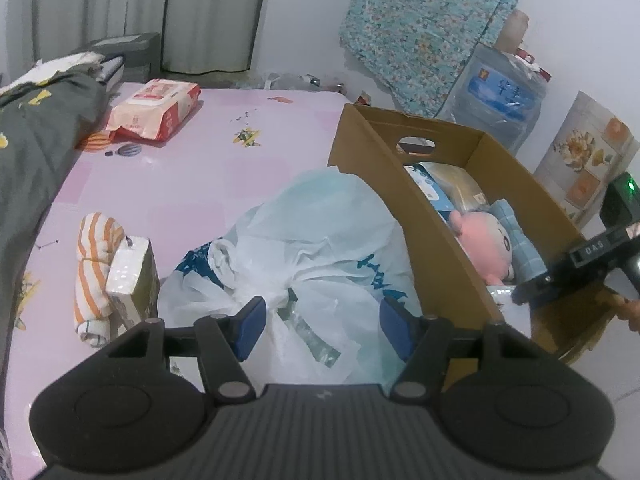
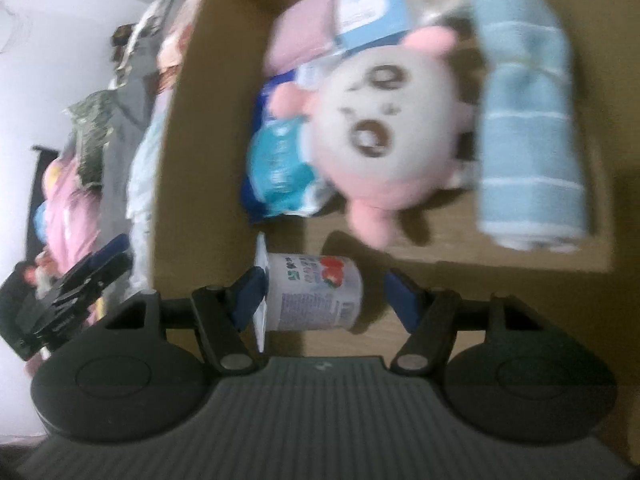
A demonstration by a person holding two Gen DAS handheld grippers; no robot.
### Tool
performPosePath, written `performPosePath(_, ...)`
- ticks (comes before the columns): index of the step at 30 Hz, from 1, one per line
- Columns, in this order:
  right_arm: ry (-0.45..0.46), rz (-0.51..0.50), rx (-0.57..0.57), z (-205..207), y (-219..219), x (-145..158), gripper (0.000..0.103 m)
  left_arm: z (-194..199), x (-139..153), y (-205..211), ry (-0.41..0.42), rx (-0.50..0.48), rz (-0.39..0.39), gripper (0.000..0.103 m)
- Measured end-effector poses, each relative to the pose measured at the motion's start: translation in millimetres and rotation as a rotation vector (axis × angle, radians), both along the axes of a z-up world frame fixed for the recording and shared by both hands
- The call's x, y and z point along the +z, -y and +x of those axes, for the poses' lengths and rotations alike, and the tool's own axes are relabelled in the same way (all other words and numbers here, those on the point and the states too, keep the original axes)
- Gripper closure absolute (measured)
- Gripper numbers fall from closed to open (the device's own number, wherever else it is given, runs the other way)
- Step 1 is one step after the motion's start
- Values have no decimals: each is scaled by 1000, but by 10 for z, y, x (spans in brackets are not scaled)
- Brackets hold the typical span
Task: Organize soft objects
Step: 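Lower the yogurt cup into the box and open the right tool, then move the right tool back to the bed toward the orange-striped towel roll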
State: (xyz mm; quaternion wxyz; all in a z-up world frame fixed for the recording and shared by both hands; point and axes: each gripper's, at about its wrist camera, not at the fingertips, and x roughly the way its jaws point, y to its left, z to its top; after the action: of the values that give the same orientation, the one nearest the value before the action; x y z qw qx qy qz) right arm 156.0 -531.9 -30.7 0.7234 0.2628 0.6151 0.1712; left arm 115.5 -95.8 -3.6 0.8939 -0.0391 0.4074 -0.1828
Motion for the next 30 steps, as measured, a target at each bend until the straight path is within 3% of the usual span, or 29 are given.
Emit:
performPosePath(3, 2, -7, -51, -115, 134, -12, 39, 0, -19, -31, -16, 3, -19, 39)
performPosePath(5, 10, 17, -85, -115, 194, -66, 45, -6, -22, -40, -22, 5, -24, 39)
performPosePath(7, 23, 50, -126, -127, 234, -89, 57, -23, -10, -45, -19, 10, -25, 39)
performPosePath(11, 26, 20, -182, -165, 210, -122, 63, -62, 16, -72, -10, 16, -28, 39)
performPosePath(22, 17, 75, -258, -177, 189, -216, 63, -129, -3, -99, -5, 18, -21, 39)
performPosePath(30, -33, 167, -170, -104, -141, -351, 65, -239, 4, -257, -1, 54, -14, 39)
